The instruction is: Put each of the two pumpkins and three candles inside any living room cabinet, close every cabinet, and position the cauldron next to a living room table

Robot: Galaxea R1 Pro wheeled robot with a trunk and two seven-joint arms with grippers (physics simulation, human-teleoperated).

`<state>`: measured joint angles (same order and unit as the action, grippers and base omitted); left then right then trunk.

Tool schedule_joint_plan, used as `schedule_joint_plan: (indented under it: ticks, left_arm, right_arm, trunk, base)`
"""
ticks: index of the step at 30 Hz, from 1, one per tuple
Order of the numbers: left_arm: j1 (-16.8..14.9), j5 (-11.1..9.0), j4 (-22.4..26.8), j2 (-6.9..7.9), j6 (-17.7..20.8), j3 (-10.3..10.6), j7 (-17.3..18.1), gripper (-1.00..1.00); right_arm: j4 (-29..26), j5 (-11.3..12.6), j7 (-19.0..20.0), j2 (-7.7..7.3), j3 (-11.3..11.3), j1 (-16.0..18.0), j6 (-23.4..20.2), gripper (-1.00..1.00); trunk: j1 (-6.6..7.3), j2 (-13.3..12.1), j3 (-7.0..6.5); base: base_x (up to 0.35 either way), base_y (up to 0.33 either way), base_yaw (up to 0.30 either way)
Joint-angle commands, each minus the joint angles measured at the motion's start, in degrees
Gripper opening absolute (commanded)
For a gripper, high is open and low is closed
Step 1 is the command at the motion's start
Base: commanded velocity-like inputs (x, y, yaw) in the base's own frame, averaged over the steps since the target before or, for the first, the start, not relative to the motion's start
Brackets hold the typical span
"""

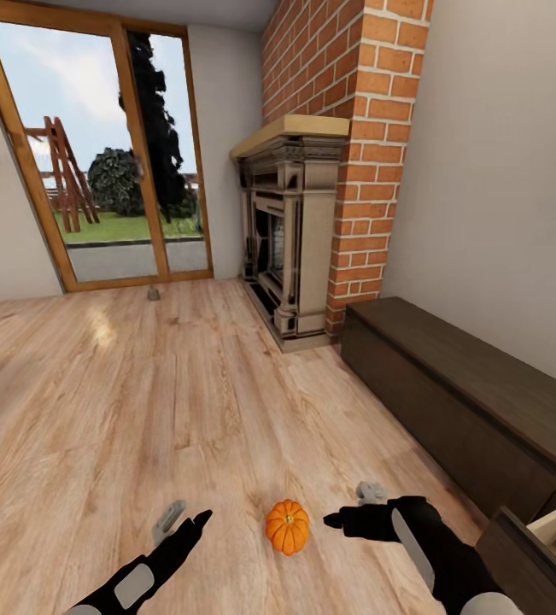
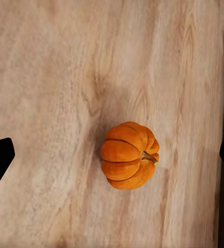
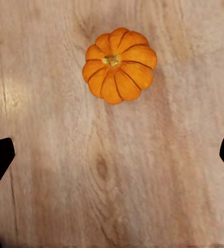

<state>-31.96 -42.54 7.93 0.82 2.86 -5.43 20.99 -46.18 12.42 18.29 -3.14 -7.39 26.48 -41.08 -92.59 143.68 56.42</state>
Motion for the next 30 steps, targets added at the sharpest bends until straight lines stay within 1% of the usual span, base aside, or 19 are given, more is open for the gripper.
schedule_joint_plan:
  ticks: [1, 2, 3, 4, 5, 7, 8, 11, 13, 15, 17, 20, 23, 30]
  left_arm:
    - [-0.03, -0.03, -0.02, 0.01, 0.30, -0.46, 0.28, 1.00]
    - [-0.03, -0.02, -0.02, -0.01, 0.30, -0.46, 0.28, 1.00]
    - [-0.03, -0.01, -0.02, 0.00, 0.30, -0.46, 0.28, 1.00]
    - [-0.03, -0.01, -0.02, -0.01, 0.30, -0.46, 0.28, 1.00]
    - [-0.03, -0.01, -0.02, 0.00, 0.30, -0.46, 0.28, 1.00]
    - [-0.03, -0.01, -0.02, 0.03, 0.30, -0.46, 0.28, 1.00]
    - [-0.03, 0.00, -0.02, 0.04, 0.30, -0.46, 0.28, 1.00]
    - [-0.03, 0.00, -0.02, 0.05, 0.30, -0.46, 0.28, 1.00]
    - [-0.03, 0.00, -0.02, 0.05, 0.30, -0.44, 0.28, 1.00]
    - [-0.03, -0.02, -0.02, 0.05, 0.30, -0.42, 0.28, 1.00]
    - [-0.03, -0.04, -0.02, 0.05, 0.30, -0.44, 0.31, 1.00]
    - [-0.03, -0.03, -0.02, 0.05, 0.30, -0.44, 0.35, 1.00]
    - [-0.03, -0.07, -0.02, 0.05, 0.30, -0.46, 0.37, 1.00]
    - [-0.03, -0.05, -0.02, 0.05, 0.30, -0.46, 0.37, 1.00]
  right_arm:
    - [1.12, 0.31, -0.12, 0.20, -0.15, 0.52, -0.23, 1.00]
    - [3.55, 0.37, -0.14, 0.66, -0.12, 1.58, -0.20, 1.00]
    - [7.64, 0.53, -0.15, 1.17, -0.09, 3.57, -0.14, 1.00]
    - [9.08, 0.70, -0.14, 1.29, -0.07, 4.28, -0.11, 1.00]
    - [11.87, 1.43, -0.08, 1.45, -0.07, 5.63, 0.13, 1.00]
    - [16.64, 5.13, 0.20, 1.57, -0.08, 7.59, 2.51, 1.00]
    - [18.02, 7.11, 0.38, 1.58, -0.08, 8.11, 4.10, 1.00]
    - [19.51, 9.84, 1.16, 1.57, -0.13, 8.65, 6.61, 1.00]
    - [20.04, 10.77, 2.69, 1.61, -0.16, 8.83, 7.52, 1.00]
    - [20.41, 11.35, 5.73, 1.63, -0.22, 8.95, 8.24, 1.00]
    - [20.55, 11.54, 7.66, 1.65, -0.24, 8.99, 8.51, 1.00]
    - [20.64, 11.68, 9.12, 1.71, -0.37, 9.01, 8.74, 1.00]
    - [20.68, 11.73, 9.61, 1.80, -0.49, 8.97, 8.86, 1.00]
    - [20.69, 11.66, 9.35, 1.82, -0.64, 8.94, 8.83, 1.00]
  trunk:
    - [0.01, 0.02, 0.06]
    - [0.01, 0.02, 0.06]
    - [0.01, 0.02, 0.06]
    - [0.01, 0.02, 0.06]
    - [0.01, 0.02, 0.06]
    - [0.01, 0.02, 0.06]
    - [0.01, 0.02, 0.06]
    - [0.01, 0.02, 0.06]
    - [0.01, 0.02, 0.06]
    - [0.01, 0.02, 0.06]
    - [0.01, 0.02, 0.06]
    - [0.01, 0.02, 0.06]
    - [0.01, 0.02, 0.06]
    - [0.01, 0.02, 0.06]
  base:
    - [0.000, 0.000, 0.000]
    - [0.000, 0.000, 0.000]
    - [0.000, 0.000, 0.000]
    - [0.000, 0.000, 0.000]
    - [0.021, 0.000, 0.000]
    - [0.135, 0.000, 0.000]
    - [0.234, 0.000, 0.000]
    - [0.277, 0.000, 0.000]
    - [0.308, 0.000, 0.000]
    - [0.324, 0.000, 0.000]
    - [0.329, 0.000, 0.000]
    - [0.268, 0.000, 0.000]
    - [0.081, 0.000, 0.000]
    - [0.012, 0.000, 0.000]
